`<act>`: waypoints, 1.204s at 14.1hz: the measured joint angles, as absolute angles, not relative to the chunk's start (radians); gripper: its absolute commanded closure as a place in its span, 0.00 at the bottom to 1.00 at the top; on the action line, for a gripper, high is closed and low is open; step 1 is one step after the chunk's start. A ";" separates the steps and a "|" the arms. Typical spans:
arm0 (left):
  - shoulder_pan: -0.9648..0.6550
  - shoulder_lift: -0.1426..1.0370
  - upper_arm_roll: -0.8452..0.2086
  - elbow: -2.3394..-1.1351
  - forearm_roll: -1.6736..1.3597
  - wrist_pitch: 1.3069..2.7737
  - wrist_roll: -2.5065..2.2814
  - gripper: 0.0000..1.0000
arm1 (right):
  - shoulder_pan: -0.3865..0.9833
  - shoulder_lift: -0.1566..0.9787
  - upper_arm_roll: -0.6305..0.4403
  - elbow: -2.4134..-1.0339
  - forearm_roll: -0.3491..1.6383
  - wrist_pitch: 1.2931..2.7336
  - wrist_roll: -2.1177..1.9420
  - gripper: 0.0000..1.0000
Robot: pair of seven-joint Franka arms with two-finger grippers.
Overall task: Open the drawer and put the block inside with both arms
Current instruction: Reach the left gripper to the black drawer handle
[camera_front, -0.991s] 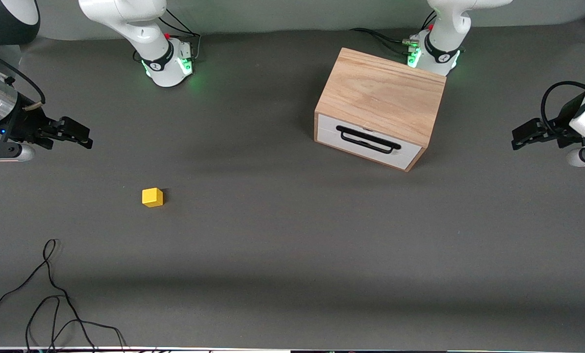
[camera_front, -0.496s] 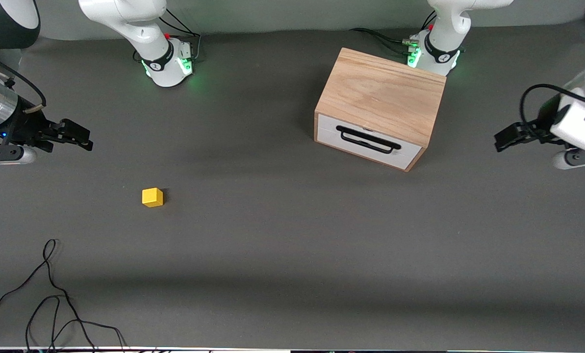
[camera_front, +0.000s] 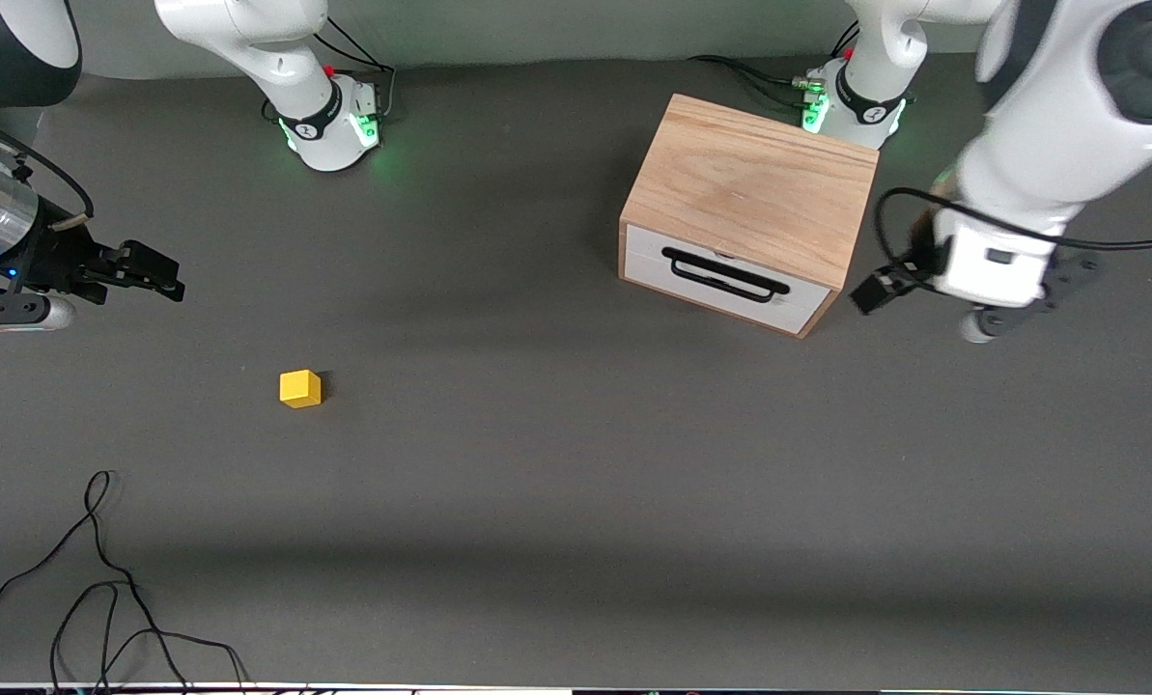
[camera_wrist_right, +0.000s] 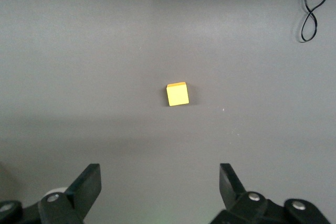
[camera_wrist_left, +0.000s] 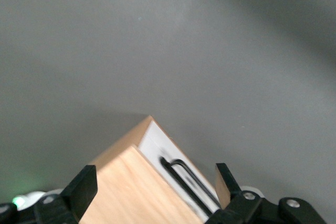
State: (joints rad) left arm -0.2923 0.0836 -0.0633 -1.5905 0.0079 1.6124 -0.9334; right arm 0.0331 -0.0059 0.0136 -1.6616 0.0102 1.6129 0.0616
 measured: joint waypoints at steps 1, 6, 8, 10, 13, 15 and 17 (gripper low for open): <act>-0.325 0.087 -0.065 -1.590 0.008 1.614 -1.017 0.00 | 0.033 -0.002 0.013 -1.662 0.010 1.614 0.061 0.00; -0.479 0.109 -0.077 -1.586 0.007 1.622 -1.434 0.00 | 0.033 0.039 0.011 -1.663 0.012 1.652 0.060 0.00; -0.530 0.125 -0.078 -1.584 0.007 1.630 -1.561 0.00 | 0.033 0.060 0.011 -1.663 0.019 1.668 0.060 0.00; -0.567 0.142 -0.080 -1.584 0.007 1.631 -1.627 0.00 | 0.032 0.082 0.010 -1.663 0.020 1.682 0.060 0.00; -0.574 0.163 -0.077 -1.585 -0.004 1.630 -1.644 0.00 | 0.032 0.104 0.010 -1.663 0.020 1.689 0.054 0.00; -0.571 0.192 -0.071 -1.588 -0.012 1.630 -1.644 0.00 | 0.033 0.109 0.011 -1.663 0.020 1.695 0.052 0.00; -0.569 0.237 -0.069 -1.589 -0.013 1.641 -1.644 0.00 | 0.032 0.109 0.010 -1.663 0.020 1.701 0.052 0.00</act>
State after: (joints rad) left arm -0.5690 0.2366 -0.0685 -1.5891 -0.0130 1.6407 -1.6438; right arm 0.0325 0.1095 0.0105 -1.6627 0.0201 1.7011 0.0517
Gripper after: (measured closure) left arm 0.000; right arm 0.000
